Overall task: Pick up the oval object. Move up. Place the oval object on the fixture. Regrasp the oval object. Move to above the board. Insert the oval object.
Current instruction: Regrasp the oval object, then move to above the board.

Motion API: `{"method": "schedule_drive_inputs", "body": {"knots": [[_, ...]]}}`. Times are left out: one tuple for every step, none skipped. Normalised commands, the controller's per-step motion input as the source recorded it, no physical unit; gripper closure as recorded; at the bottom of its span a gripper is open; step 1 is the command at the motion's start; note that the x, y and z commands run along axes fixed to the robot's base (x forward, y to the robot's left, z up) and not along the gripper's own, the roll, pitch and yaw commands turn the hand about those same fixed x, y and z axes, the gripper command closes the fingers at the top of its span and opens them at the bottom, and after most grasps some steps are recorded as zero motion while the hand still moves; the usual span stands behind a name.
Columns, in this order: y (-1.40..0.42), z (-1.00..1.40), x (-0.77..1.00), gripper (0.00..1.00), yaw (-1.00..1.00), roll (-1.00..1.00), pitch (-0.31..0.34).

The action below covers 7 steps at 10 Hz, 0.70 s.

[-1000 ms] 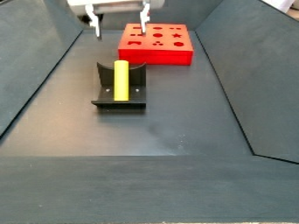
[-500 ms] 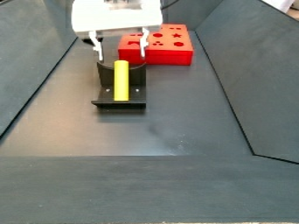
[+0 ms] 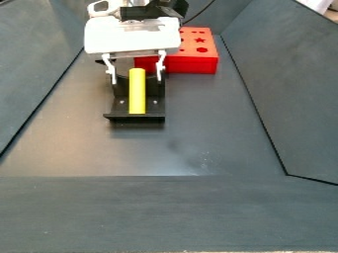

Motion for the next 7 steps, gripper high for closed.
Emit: {"method": "schedule_drive_inputs", "body": {"knots": [[-0.01,-0.18,0.01,0.0,-0.03,0.05,-0.023],[-0.01,-0.18,0.01,0.0,-0.03,0.04,-0.023],[-0.01,-0.18,0.01,0.0,-0.02,0.04,-0.023],[-0.01,-0.18,0.01,0.0,-0.02,0.04,-0.023],[0.0,0.0,0.0,1.0,0.0,0.0,0.0],[0.16,1.0,0.09,1.0,0.09,0.14,0.154],[0.15,1.0,0.09,1.0,0.09,0.13,0.152]]}}
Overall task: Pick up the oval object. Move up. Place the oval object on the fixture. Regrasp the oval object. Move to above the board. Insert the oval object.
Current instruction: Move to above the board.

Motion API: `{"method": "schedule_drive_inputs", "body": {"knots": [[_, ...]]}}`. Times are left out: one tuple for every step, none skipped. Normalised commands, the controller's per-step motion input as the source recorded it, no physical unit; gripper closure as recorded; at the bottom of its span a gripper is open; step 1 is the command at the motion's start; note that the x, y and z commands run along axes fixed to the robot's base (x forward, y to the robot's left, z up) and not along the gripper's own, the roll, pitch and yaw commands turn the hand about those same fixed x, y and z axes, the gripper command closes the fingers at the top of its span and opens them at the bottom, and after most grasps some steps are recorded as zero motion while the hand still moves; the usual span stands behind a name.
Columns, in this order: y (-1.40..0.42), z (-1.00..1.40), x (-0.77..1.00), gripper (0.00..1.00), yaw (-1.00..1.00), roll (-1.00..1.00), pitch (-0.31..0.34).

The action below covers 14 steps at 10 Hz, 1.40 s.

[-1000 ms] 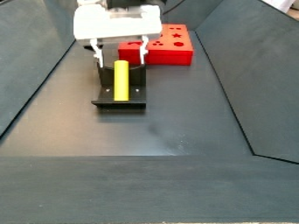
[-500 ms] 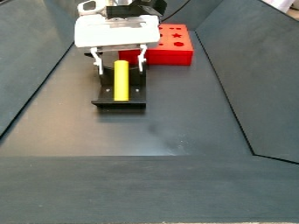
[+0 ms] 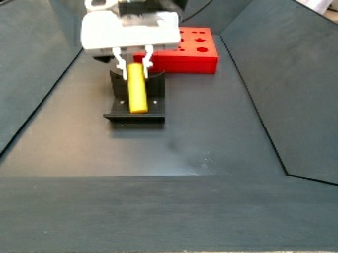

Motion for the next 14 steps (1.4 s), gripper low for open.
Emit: {"method": "schedule_drive_inputs", "body": {"knots": [[0.14,1.0,0.09,1.0,0.11,0.06,0.13],[0.13,1.0,0.08,1.0,0.12,0.04,0.12],[0.13,1.0,0.08,1.0,0.13,0.01,0.109],[0.12,1.0,0.08,1.0,0.13,-0.02,0.09],[0.1,1.0,0.08,1.0,0.13,-0.03,0.071],[0.1,1.0,0.08,1.0,0.13,-0.03,0.064],[0.09,1.0,0.07,1.0,0.12,-0.03,0.049],[0.08,1.0,0.07,1.0,0.11,-0.03,0.042],[0.07,1.0,0.07,1.0,0.09,-0.04,0.045],[0.06,1.0,0.07,1.0,0.08,-0.04,0.049],[0.03,0.77,0.06,1.0,0.07,-0.04,0.06],[0.02,0.66,0.05,1.0,0.06,-0.04,0.068],[0.0,0.42,0.04,1.0,0.06,-0.04,0.082],[-0.01,0.24,0.03,1.0,0.06,-0.04,0.089]]}}
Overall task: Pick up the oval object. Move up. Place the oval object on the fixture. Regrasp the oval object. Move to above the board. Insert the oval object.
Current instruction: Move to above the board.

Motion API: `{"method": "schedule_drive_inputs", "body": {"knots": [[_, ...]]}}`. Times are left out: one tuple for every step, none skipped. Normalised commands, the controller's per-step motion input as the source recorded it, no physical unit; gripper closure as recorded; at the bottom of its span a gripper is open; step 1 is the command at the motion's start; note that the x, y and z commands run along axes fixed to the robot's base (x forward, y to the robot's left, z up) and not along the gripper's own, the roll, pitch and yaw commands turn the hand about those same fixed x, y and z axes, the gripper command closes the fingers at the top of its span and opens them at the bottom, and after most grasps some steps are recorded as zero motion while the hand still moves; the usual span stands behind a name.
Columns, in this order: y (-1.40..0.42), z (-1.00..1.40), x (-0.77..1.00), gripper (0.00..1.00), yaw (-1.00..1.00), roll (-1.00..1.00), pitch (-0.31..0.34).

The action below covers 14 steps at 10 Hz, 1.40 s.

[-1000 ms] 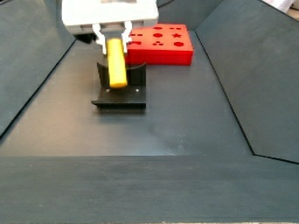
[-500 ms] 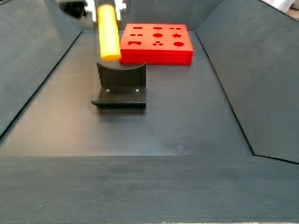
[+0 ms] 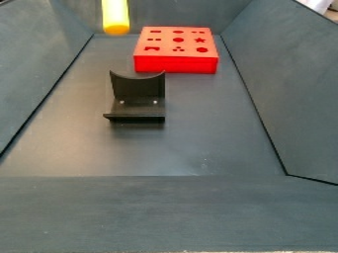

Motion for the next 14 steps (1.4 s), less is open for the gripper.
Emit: {"method": "schedule_drive_inputs", "body": {"knots": [[-1.0,0.26,-0.48,1.0,-0.14,-1.0,-0.074],[-1.0,0.28,-0.49,1.0,-0.14,-1.0,-0.086],[-1.0,0.28,-0.52,1.0,-0.15,-1.0,-0.092],[-1.0,0.27,-0.53,1.0,-0.15,-1.0,-0.095],[-1.0,0.27,-0.53,1.0,-0.17,-1.0,-0.088],[-1.0,0.27,-0.54,1.0,-0.17,-1.0,-0.082],[-1.0,0.28,-0.56,1.0,-0.18,-1.0,-0.071],[-1.0,0.28,-0.58,1.0,-0.19,-1.0,-0.068],[-1.0,0.28,-0.6,1.0,-0.19,-1.0,-0.063],[-1.0,0.28,-0.62,1.0,-0.19,-1.0,-0.056],[-0.84,0.24,-0.55,1.0,-0.19,-1.0,-0.055],[-0.45,0.13,-0.34,1.0,-0.18,-1.0,-0.051],[-0.24,0.06,-0.21,1.0,-0.14,-0.86,-0.038],[-0.12,0.05,-0.14,1.0,-0.1,-0.65,-0.029]]}}
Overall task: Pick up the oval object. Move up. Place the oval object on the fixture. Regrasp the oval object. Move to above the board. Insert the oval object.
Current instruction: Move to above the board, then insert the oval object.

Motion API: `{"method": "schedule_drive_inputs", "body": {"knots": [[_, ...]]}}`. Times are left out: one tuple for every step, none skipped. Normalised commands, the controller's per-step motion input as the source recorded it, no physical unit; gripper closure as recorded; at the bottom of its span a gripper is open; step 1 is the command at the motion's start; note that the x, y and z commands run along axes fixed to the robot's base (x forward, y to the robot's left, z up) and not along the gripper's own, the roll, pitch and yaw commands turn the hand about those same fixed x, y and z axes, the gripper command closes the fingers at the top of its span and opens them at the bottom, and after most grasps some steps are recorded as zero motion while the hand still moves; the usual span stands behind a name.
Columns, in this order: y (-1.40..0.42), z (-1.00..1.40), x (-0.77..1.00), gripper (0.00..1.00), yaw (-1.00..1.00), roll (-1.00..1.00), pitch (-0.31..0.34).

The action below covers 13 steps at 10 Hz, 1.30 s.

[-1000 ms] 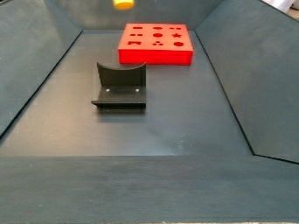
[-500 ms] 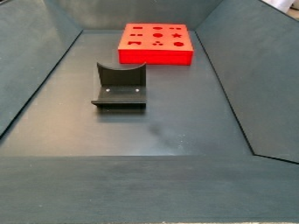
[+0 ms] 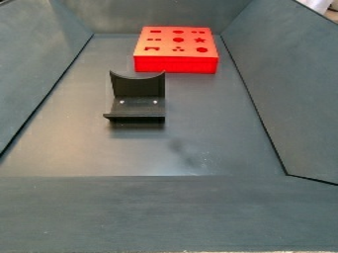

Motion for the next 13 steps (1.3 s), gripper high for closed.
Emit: {"method": "schedule_drive_inputs", "body": {"knots": [[-0.07,0.03,-0.1,1.0,-0.06,-0.45,-0.026],[-0.03,0.01,-0.06,1.0,-0.03,-0.26,-0.028],[0.0,-0.42,-0.51,1.0,-0.06,0.03,0.09],[0.0,0.0,0.0,1.0,0.0,0.02,0.0],[0.0,-0.03,-0.06,1.0,0.0,0.01,0.0],[0.0,-0.12,-0.16,1.0,0.0,0.0,-0.103],[-0.37,-0.47,0.0,1.0,-0.08,0.0,0.044],[-0.45,-0.73,0.13,1.0,-0.1,0.0,0.064],[-0.59,-0.82,0.32,1.0,-0.11,0.0,0.089],[-0.58,-0.84,0.52,1.0,-0.06,0.09,0.113],[-0.42,-0.77,0.51,1.0,-0.01,0.19,0.123],[-0.01,-0.07,0.0,1.0,0.01,0.17,0.0],[-0.01,-0.23,0.0,1.0,0.07,0.05,0.0]]}}
